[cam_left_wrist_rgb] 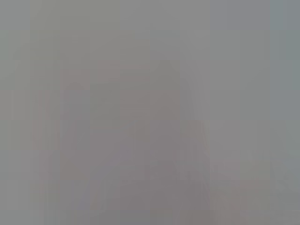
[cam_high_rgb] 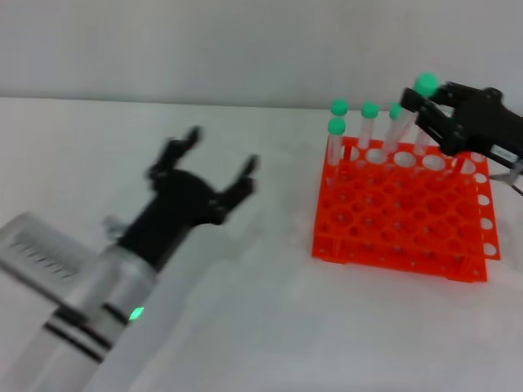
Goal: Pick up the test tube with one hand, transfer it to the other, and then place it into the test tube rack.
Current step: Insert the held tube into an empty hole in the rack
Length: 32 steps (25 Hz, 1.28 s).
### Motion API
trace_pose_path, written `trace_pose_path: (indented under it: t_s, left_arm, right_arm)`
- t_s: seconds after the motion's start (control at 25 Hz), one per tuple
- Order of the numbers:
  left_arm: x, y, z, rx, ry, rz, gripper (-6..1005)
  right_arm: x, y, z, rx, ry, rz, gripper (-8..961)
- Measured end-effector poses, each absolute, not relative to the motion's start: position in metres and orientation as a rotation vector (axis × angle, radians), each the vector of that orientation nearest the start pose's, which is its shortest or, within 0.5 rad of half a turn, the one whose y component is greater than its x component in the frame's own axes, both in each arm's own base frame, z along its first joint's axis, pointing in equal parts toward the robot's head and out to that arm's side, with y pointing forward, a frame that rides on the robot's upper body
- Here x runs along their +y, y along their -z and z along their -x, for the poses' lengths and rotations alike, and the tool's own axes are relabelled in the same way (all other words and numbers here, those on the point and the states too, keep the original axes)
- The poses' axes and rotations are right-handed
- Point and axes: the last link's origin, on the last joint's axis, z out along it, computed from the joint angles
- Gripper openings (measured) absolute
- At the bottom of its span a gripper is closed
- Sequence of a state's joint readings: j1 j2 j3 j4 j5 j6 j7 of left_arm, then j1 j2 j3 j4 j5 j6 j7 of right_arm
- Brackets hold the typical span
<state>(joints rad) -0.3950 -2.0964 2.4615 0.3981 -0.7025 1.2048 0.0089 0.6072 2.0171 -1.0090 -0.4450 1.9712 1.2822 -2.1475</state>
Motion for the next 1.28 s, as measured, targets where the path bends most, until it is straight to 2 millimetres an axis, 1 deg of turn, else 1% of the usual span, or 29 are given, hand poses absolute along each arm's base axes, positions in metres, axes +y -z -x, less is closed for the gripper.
trace_pose_path:
  t_s: [0.12,0.24,0.36,0.44,0.52,0.72,0.92,1.28]
  left_arm:
    - [0.302,0.059,0.271,-0.384,0.838,1.756,831]
    - [0.297,0.049,0.292,-0.453,0.798,1.671,893]
    - [0.288,0.039,0.311,-0.522,0.782,1.593,893]
    - [0.285,0.034,0.318,-0.537,0.782,1.562,893]
    - [0.284,0.031,0.322,-0.546,0.781,1.545,894]
    - [0.287,0.030,0.321,-0.546,0.787,1.545,894]
    - [0.290,0.030,0.319,-0.537,0.789,1.549,894]
    - [0.291,0.029,0.319,-0.536,0.787,1.550,893]
  right_arm:
    - [0.406,-0.012,-0.209,0.332,-0.997,2.271,229]
    - [0.414,-0.007,-0.206,0.340,-0.957,2.264,235]
    - [0.423,0.000,-0.200,0.351,-0.918,2.273,242]
    - [0.426,0.005,-0.195,0.352,-0.905,2.288,246]
    - [0.428,0.007,-0.194,0.359,-0.894,2.293,250]
    - [0.431,0.015,-0.192,0.383,-0.857,2.308,261]
    - [0.433,0.018,-0.194,0.403,-0.834,2.303,272]
    - [0.434,0.021,-0.198,0.425,-0.800,2.297,291]
